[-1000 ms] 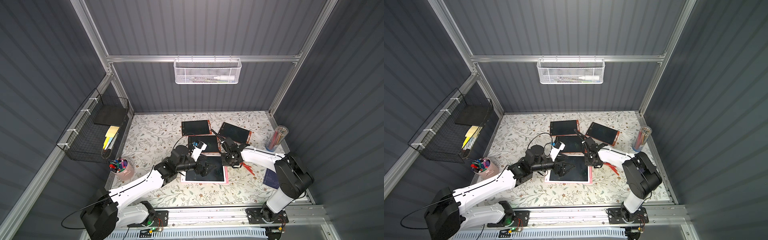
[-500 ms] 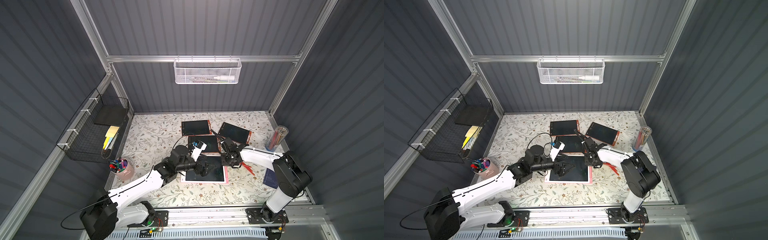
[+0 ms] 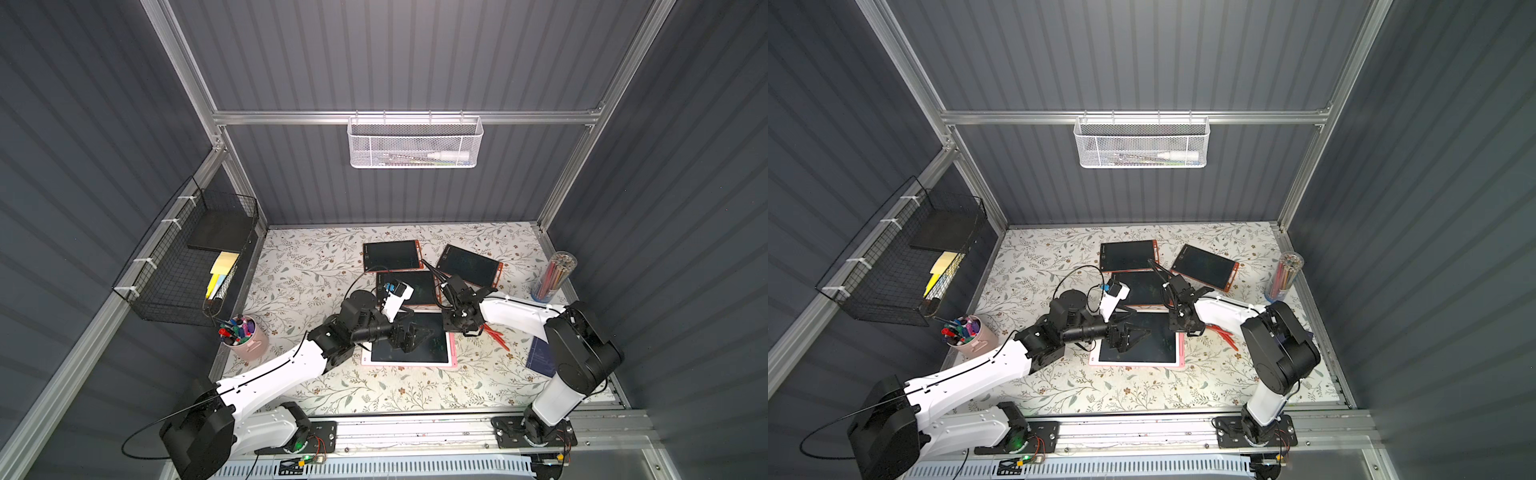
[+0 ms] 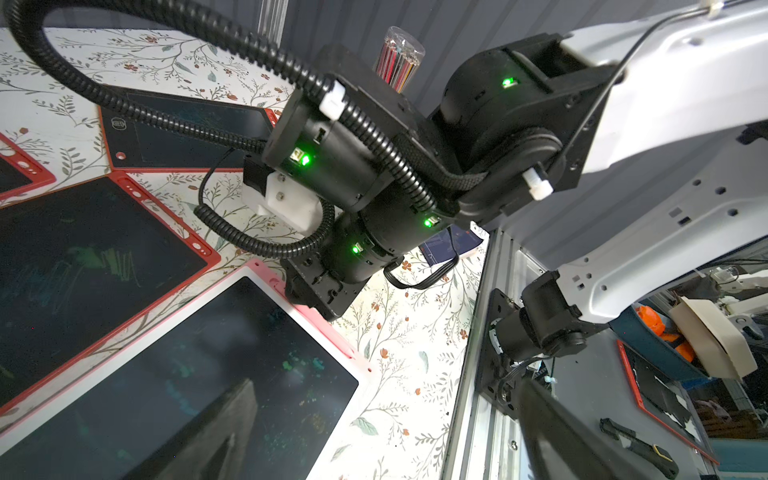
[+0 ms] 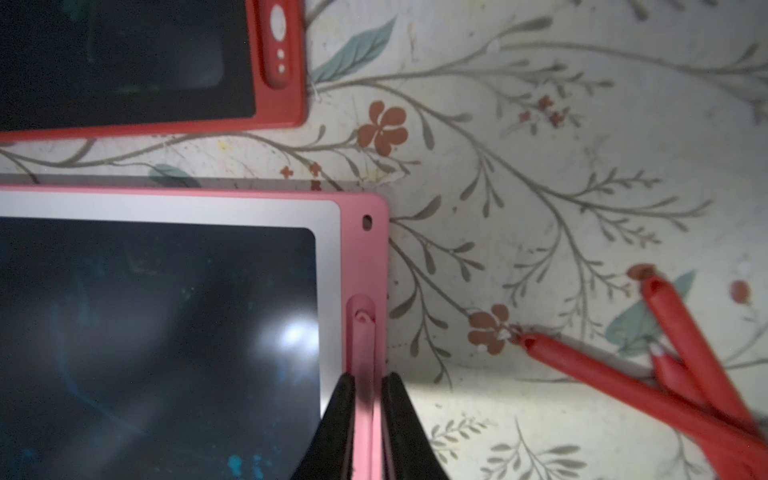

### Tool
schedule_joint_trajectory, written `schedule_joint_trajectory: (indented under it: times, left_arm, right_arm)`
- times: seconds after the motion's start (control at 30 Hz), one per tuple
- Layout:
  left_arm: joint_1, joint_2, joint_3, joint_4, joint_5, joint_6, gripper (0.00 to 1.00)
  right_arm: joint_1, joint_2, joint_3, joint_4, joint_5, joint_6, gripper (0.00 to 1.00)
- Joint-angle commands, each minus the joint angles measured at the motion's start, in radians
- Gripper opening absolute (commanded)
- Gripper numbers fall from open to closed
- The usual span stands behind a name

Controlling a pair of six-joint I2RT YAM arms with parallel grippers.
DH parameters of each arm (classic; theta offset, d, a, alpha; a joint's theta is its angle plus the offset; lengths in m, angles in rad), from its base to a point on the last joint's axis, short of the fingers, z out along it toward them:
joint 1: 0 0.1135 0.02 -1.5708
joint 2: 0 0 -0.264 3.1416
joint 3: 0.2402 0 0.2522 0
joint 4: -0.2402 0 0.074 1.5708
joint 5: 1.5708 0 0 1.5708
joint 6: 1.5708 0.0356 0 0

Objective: Place the stylus back onto the writing tablet
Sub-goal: Place the stylus on the writing tablet.

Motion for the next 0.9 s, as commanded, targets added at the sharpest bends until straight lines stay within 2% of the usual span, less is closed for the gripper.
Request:
schedule_joint_trajectory:
  times: [0.0, 0.23, 0.47, 0.53, 0.6, 0.67, 0.73, 0.87]
  left_arm:
    - [-0.006, -0.021, 0.001, 0.013, 0.013, 0.009, 0.99]
    - [-0.005, -0.023, 0.002, 0.013, 0.014, 0.011, 0.99]
    - [-0.005, -0.048, 0.012, 0.004, 0.007, 0.016, 0.99]
    - [-0.006, -0.068, 0.022, 0.004, 0.022, 0.024, 0.99]
    - [-0.006, -0.109, 0.036, 0.015, 0.024, 0.026, 0.99]
    - [-0.005, -0.142, 0.047, 0.012, 0.006, 0.022, 0.99]
    - [-0.005, -0.163, 0.065, -0.003, -0.027, 0.019, 0.99]
    - [-0.004, -0.183, 0.072, 0.033, -0.08, -0.026, 0.99]
  right_arm:
    - [0.005, 0.009, 0.021, -0.012, 0.012, -0.001, 0.18]
    - [0.006, -0.018, 0.012, -0.025, 0.012, 0.0, 0.18]
    - [0.006, -0.183, -0.057, -0.022, -0.026, -0.026, 0.26]
    - [0.006, -0.242, -0.077, -0.037, -0.015, -0.032, 0.36]
    - [0.005, -0.322, -0.103, -0.044, -0.007, -0.037, 0.62]
    - [0.003, -0.401, -0.128, -0.045, -0.003, -0.044, 0.83]
    - [0.004, -0.468, -0.14, -0.056, 0.005, -0.05, 0.98]
    - [0.003, -0.65, -0.126, -0.102, 0.022, -0.06, 0.99]
